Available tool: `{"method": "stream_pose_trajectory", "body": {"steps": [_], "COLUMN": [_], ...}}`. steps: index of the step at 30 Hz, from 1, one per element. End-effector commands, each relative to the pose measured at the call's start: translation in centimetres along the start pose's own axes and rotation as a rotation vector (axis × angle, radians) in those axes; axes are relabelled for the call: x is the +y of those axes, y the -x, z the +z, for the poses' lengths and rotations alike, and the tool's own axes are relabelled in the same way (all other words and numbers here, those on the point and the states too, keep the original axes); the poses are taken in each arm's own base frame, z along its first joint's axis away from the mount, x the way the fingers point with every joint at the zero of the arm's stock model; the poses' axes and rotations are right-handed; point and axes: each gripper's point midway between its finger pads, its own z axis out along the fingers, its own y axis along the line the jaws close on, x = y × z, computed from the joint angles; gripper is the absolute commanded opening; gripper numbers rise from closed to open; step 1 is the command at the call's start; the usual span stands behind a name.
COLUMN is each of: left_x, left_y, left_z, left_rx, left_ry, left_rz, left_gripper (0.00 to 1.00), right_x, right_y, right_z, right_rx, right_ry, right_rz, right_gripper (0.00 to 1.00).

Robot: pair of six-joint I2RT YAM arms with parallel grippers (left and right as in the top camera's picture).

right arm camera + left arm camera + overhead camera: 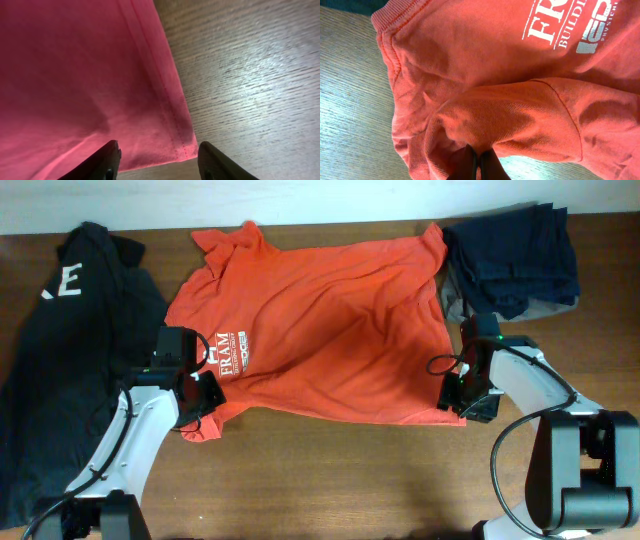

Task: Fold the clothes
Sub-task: 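Grasp the shirt's bottom hem corners with both grippers, then fold the bottom hem upward toward the collar with both grippers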

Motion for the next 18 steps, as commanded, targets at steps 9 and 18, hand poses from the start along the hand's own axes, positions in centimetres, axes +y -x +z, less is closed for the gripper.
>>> {"method": "stream_pose_trajectory", "body": {"steps": [9, 18], "left_x": [0.5, 0.6], "left_y": [0.7, 0.7], "left_z": [-0.2, -1.1], "left_rx": [-0.026, -0.004], "left_ry": [0.025, 0.036], "left_rz": [0.012, 0.032], "left_gripper": [0.01, 0.01], "right_x": [-0.5, -1.0], "right_y": [-1.0, -1.8], "right_z": [1.2, 0.1], "right_rx": [0.001, 0.051], "right_ry": [-0.019, -0.035], "right_rz": [-0.003, 0.006], "right_gripper": [0.41, 0.04]}}
